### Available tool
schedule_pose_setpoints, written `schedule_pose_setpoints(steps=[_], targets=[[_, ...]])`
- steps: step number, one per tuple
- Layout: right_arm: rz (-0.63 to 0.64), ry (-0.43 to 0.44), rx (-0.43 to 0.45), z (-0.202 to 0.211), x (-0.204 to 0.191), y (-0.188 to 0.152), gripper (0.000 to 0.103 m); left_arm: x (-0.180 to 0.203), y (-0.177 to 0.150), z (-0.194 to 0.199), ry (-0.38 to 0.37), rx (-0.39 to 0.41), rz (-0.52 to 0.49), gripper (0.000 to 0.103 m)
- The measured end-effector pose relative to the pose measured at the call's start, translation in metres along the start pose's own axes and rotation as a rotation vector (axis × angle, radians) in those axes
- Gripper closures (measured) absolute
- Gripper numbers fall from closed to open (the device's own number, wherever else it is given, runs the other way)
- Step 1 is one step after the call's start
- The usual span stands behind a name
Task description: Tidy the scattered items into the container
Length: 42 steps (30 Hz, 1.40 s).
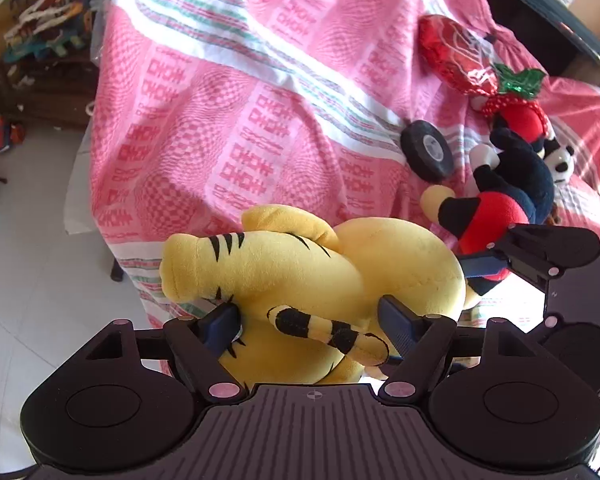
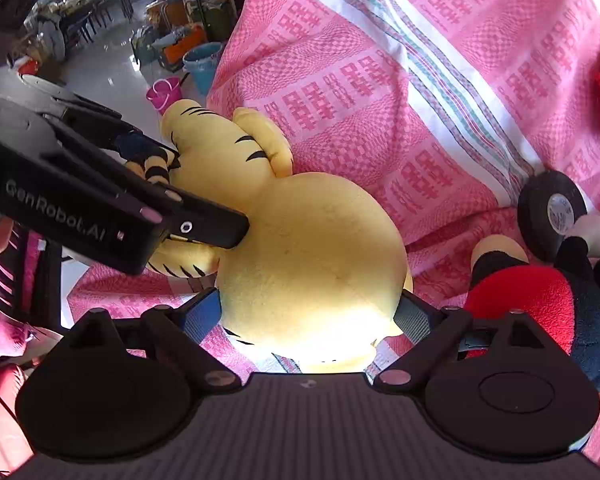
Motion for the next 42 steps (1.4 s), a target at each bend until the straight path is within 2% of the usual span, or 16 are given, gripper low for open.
schedule_pose_setpoints(steps=[3, 7, 9, 12, 14, 16, 19, 23, 26, 30, 33, 35, 39, 42], targets=[[-0.027, -0.005, -0.004, 0.023, 0.012, -0.018, 0.012, 0.026, 0.000, 0.003, -0.058, -0.006, -0.016, 0.013], [-0.147, 0.020, -0.004, 0.060, 0.043, -0.053, 0.011, 0.091, -0.004, 0.010, -0.074, 0.038, -0.177, 0.008], [-0.176, 0.021, -0.017, 0.076, 0.054, -0.073, 0.012, 0.118, -0.001, 0.013, -0.108, 0.054, -0.220, 0.008], [-0.205, -0.018, -0.040, 0.093, 0.069, -0.104, 0.012, 0.156, 0.006, 0.013, -0.216, 0.046, -0.252, 0.009], [-0.239, -0.048, -0.017, 0.113, 0.085, -0.129, 0.013, 0.191, 0.005, 0.009, -0.276, 0.025, -0.312, 0.011], [-0.279, -0.055, 0.001, 0.133, 0.097, -0.150, 0.013, 0.227, 0.000, 0.006, -0.299, 0.031, -0.390, 0.011], [-0.307, -0.133, 0.009, 0.161, 0.113, -0.179, 0.013, 0.282, -0.010, 0.004, -0.327, 0.052, -0.489, 0.009], [-0.389, -0.197, 0.032, 0.197, 0.138, -0.221, 0.013, 0.336, -0.025, -0.005, -0.473, -0.040, -0.490, 0.013], [-0.445, -0.232, 0.041, 0.212, 0.153, -0.247, 0.013, 0.371, -0.047, -0.019, -0.481, -0.084, -0.534, 0.016], [-0.487, -0.236, 0.042, 0.221, 0.163, -0.274, 0.013, 0.396, -0.059, -0.026, -0.529, -0.092, -0.525, 0.016], [-0.479, -0.198, 0.041, 0.218, 0.163, -0.284, 0.013, 0.401, -0.061, -0.029, -0.611, -0.123, -0.442, 0.015], [-0.460, -0.181, 0.034, 0.214, 0.163, -0.289, 0.013, 0.405, -0.067, -0.027, -0.633, -0.121, -0.417, 0.015], [-0.448, -0.161, -0.001, 0.206, 0.164, -0.307, 0.013, 0.408, -0.081, -0.027, -0.591, -0.104, -0.396, 0.015], [-0.439, -0.165, -0.023, 0.200, 0.163, -0.317, 0.013, 0.401, -0.091, -0.037, -0.501, -0.106, -0.375, 0.014]])
Point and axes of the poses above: each gripper's, at about its wrist camera, not at the fingertips, and z roughly against the way its jaws point, x to its right, y to its top, the point moved 1 cm from there along -z, roughly the way its jaws point, and after that the axes turned 2 degrees about -y, right-handed, at the moved point
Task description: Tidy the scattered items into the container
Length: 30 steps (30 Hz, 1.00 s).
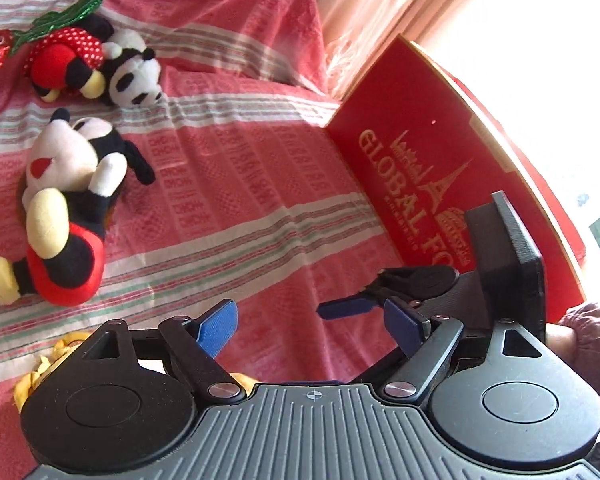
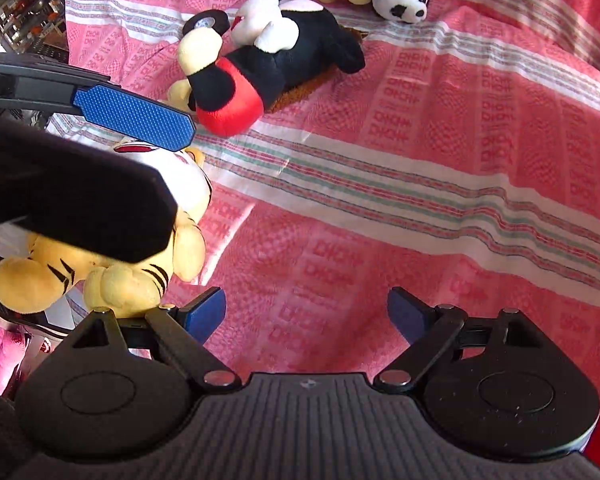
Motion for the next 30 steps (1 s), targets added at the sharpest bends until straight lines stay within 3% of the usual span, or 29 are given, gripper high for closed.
schedule_pose_setpoints(steps=[5, 7, 13, 16, 20, 24, 30], targets=[[-0.031, -0.077, -0.002, 0.001, 0.002, -0.015, 0.013, -0.028, -0.019, -0.008, 0.075, -0.061, 0.027, 0.016], [-0.061, -0.106, -0.002, 0.005, 0.001, -0.020, 0.013, -0.034, -0.022, -0.008, 0.033, -0.070, 0.023, 0.017], [-0.062, -0.172, 0.004, 0.019, -0.013, -0.029, 0.014, -0.036, -0.021, 0.008, 0.052, -0.038, -0.028, 0.016], [-0.053, -0.175, 0.012, 0.026, -0.027, -0.036, 0.015, -0.042, -0.029, 0.021, 0.109, -0.046, -0.074, 0.016], [0.016, -0.194, -0.015, 0.023, -0.047, -0.046, 0.022, -0.054, -0.047, 0.039, 0.151, -0.062, -0.100, 0.016], [0.088, -0.181, -0.061, 0.007, -0.059, -0.048, 0.048, -0.061, -0.066, 0.050, 0.181, -0.098, -0.110, 0.016], [0.161, -0.123, -0.060, -0.015, -0.067, -0.039, 0.049, -0.064, -0.088, 0.058, 0.181, -0.120, -0.052, 0.015]])
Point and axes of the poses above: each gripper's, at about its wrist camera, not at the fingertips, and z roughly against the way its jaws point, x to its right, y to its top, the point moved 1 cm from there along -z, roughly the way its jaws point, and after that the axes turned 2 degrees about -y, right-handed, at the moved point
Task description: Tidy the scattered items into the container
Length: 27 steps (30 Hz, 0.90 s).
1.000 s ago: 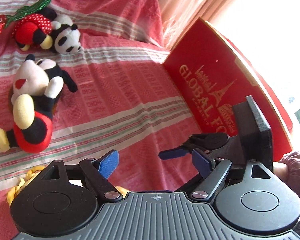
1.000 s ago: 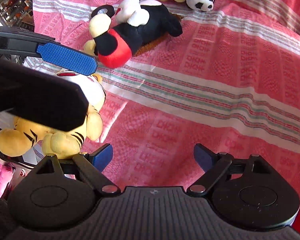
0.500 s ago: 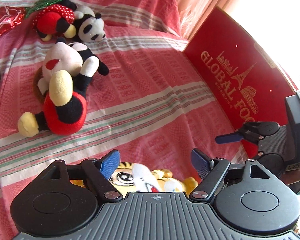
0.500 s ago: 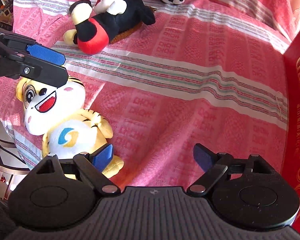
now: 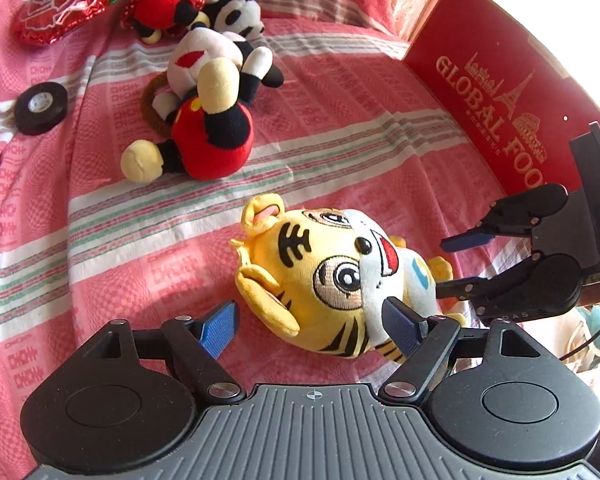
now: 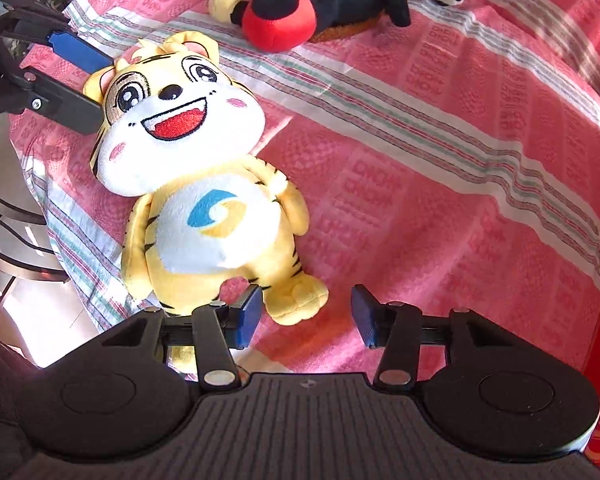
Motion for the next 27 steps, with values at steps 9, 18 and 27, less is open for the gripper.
schedule_pose_setpoints(steps=[9, 18, 27], targets=[[0.051, 0.029, -0.029, -0.022, -0.007, 0.008, 0.050, 0.022, -0.017, -0.029, -0.039, -0.058, 0.091, 0.014], [0.004, 0.020, -0.001, -0.026, 0.003, 0.023, 0.051, 0.010, 0.002, -0.059, 0.067, -0.090, 0.085, 0.016], [0.015, 0.084, 0.004, -0.030, 0.009, 0.022, 0.049, -0.008, -0.002, -0.037, 0.037, -0.069, 0.217, 0.019]])
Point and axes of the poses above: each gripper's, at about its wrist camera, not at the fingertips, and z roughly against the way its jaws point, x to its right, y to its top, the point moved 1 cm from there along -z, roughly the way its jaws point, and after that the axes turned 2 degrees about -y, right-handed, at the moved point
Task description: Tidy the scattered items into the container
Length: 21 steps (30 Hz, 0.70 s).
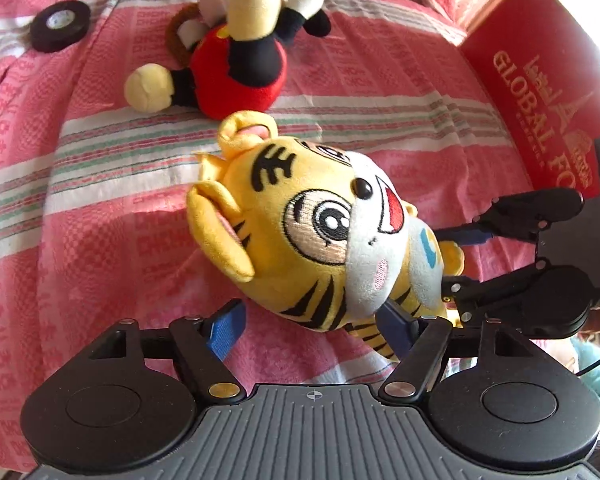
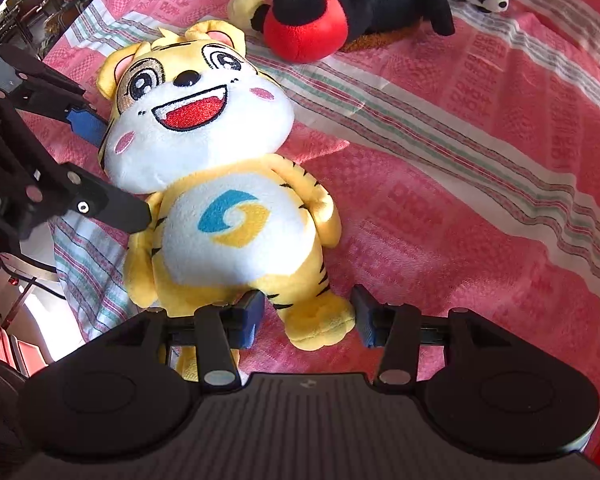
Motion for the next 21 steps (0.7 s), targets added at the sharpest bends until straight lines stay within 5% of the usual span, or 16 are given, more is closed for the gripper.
schedule_pose_setpoints(steps=[5, 11, 18, 21], targets=[[0.013, 0.015, 0.006, -0.001, 0.000, 0.001, 0.049, -0.010, 0.018, 0.024, 0.022, 0.059, 0.029, 0.011], [0.034, 0.014, 0.015, 0.001, -0.002, 0.000, 0.049, -0.021, 0.035, 0.039, 0.095, 0.131, 0.072, 0.015], [0.030, -0.002, -0.002, 0.002, -0.006, 0.001, 0.049, -0.038, 0.037, 0.044, 0.049, 0.162, 0.177, 0.051], [0.032, -0.018, -0.010, 0.001, -0.010, 0.002, 0.049, -0.046, 0.035, 0.046, 0.066, 0.153, 0.190, 0.051]])
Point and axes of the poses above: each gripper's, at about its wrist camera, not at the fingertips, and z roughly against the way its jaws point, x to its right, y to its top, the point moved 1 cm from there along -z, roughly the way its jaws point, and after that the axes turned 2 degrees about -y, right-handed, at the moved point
